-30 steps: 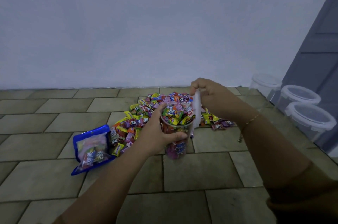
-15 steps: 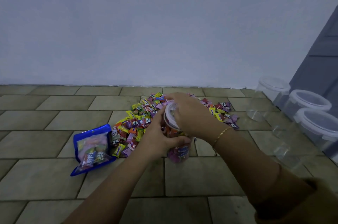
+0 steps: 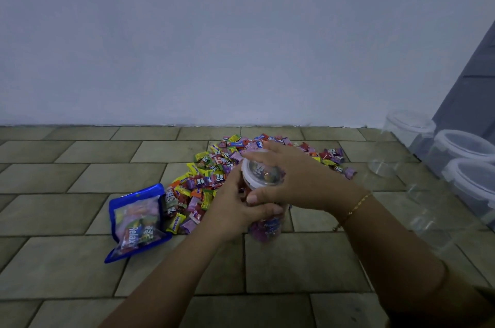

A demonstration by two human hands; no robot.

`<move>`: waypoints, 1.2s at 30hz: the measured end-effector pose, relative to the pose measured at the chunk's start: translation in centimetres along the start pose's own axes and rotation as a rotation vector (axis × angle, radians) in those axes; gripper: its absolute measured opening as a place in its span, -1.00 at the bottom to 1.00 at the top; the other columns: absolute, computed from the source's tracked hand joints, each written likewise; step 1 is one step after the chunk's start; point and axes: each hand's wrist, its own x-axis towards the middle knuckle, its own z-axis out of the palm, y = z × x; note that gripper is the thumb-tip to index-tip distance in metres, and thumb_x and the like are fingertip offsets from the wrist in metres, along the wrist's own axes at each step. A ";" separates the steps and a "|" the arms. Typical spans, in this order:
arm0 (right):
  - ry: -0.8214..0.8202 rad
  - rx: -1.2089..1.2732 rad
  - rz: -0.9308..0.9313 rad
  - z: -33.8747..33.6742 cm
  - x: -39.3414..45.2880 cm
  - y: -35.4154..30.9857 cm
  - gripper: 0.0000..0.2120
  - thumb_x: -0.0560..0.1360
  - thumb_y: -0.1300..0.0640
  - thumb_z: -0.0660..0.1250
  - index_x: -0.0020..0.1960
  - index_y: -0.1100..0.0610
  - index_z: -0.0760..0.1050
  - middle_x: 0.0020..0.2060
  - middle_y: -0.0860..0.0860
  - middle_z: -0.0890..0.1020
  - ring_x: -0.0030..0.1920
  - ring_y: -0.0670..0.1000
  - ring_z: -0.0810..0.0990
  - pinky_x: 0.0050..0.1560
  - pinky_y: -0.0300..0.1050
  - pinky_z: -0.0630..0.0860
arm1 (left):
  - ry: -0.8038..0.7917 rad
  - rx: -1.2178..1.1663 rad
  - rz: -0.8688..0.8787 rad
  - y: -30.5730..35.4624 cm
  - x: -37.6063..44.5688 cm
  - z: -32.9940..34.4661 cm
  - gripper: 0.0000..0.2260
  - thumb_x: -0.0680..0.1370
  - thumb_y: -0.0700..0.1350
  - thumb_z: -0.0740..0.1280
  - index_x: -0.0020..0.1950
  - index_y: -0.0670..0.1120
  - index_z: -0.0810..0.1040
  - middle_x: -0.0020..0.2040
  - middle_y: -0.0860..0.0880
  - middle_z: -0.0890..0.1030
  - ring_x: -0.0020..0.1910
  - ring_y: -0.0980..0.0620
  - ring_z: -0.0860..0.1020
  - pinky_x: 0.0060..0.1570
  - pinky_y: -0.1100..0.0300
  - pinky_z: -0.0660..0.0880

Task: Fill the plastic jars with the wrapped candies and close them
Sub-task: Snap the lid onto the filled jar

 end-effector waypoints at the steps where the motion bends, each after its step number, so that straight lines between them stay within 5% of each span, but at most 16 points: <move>1: 0.001 -0.050 0.004 0.3 0.0 0.2 -0.28 0.35 -0.27 0.37 0.43 -0.29 0.14 0.52 -0.02 0.09 0.51 0.01 0.02 0.47 0.06 0.07 | -0.005 0.001 -0.003 -0.2 0.0 0.0 -0.26 0.25 -0.24 0.60 0.33 0.04 0.35 0.10 0.12 0.61 0.07 0.22 0.59 -0.05 0.34 0.53; 6: 0.058 -0.255 -0.027 1.9 -0.4 0.4 -0.26 0.37 -0.39 0.23 0.46 -0.30 0.02 0.53 0.01 0.01 0.50 0.04 0.00 0.45 0.01 0.04 | -0.015 0.051 0.024 -0.4 0.1 -0.1 -0.21 0.23 -0.12 0.55 0.40 0.03 0.30 0.22 0.14 0.54 0.16 0.18 0.55 0.08 0.27 0.52; 10: 0.069 -0.219 0.002 1.9 -0.3 0.4 -0.33 0.40 -0.48 -0.06 0.46 -0.30 0.02 0.53 0.01 0.02 0.50 0.04 -0.01 0.45 0.04 0.03 | -0.007 0.042 0.040 -0.4 0.2 0.0 -0.35 0.33 -0.35 0.51 0.32 0.01 0.35 0.10 0.18 0.57 0.04 0.29 0.57 -0.11 0.40 0.50; 13: 0.115 -0.257 -0.011 2.3 -0.1 0.5 -0.21 0.29 -0.53 -0.18 0.46 -0.27 0.07 0.51 0.04 0.11 0.46 0.08 0.10 0.42 0.05 0.13 | -0.022 0.031 0.035 -0.4 0.3 0.0 -0.34 0.34 -0.38 0.49 0.30 0.07 0.34 0.08 0.21 0.58 0.04 0.28 0.58 -0.11 0.38 0.51; 18: 0.290 -0.214 -0.078 3.5 0.2 1.2 -0.25 0.32 -0.40 0.01 0.41 -0.08 0.32 0.37 0.15 0.39 0.31 0.20 0.37 0.30 0.08 0.31 | -0.037 0.064 0.060 -0.4 0.6 -0.3 -0.15 0.20 -0.04 0.53 0.44 0.01 0.25 0.20 0.08 0.55 0.12 0.18 0.56 0.00 0.32 0.48; 22: 0.429 -0.131 -0.147 4.4 0.4 1.8 -0.30 0.31 -0.34 0.16 0.35 -0.01 0.40 0.28 0.11 0.49 0.27 0.13 0.43 0.26 -0.04 0.30 | -0.078 0.113 0.065 -0.5 1.2 -0.8 -0.18 0.25 -0.24 0.56 0.41 0.05 0.27 0.19 0.13 0.55 0.14 0.22 0.54 0.03 0.36 0.47; 25: 0.601 0.188 -0.183 5.3 0.2 2.2 -0.31 0.22 -0.28 0.38 0.30 -0.09 0.37 0.19 -0.16 0.48 0.18 -0.12 0.42 0.23 -0.28 0.35 | -0.136 0.120 0.053 -0.2 1.6 -1.1 -0.03 0.27 -0.21 0.58 0.53 -0.04 0.06 0.36 0.11 0.40 0.24 0.38 0.43 0.18 0.40 0.41; 29: 0.667 0.631 -0.109 6.5 0.2 2.4 0.00 0.01 -0.26 0.54 0.33 -0.23 0.12 0.24 -0.21 0.34 0.26 -0.21 0.39 0.26 -0.33 0.38 | -0.185 0.112 0.036 0.0 2.2 -1.4 0.06 0.29 -0.34 0.55 0.53 0.00 -0.12 0.29 0.33 0.23 0.05 0.70 0.27 -0.06 0.67 0.27; 33: 0.651 0.877 -0.052 8.4 -0.1 2.7 0.07 -0.03 -0.28 0.57 0.34 -0.17 0.10 0.15 -0.39 0.41 0.21 -0.35 0.41 0.21 -0.35 0.42 | -0.175 0.168 0.056 -0.1 2.2 -1.5 0.07 0.17 -0.01 0.60 0.52 0.09 0.04 0.41 0.17 0.30 0.28 0.44 0.32 0.16 0.51 0.35; 36: 0.634 0.965 -0.019 9.1 -0.7 2.8 -0.04 -0.02 -0.38 0.51 0.27 -0.15 0.20 0.17 -0.26 0.43 0.15 -0.39 0.44 0.09 -0.46 0.43 | -0.153 0.168 0.079 0.0 2.1 -1.2 -0.15 0.24 -0.14 0.60 0.41 0.13 0.23 0.33 0.10 0.41 0.25 0.31 0.42 0.09 0.44 0.43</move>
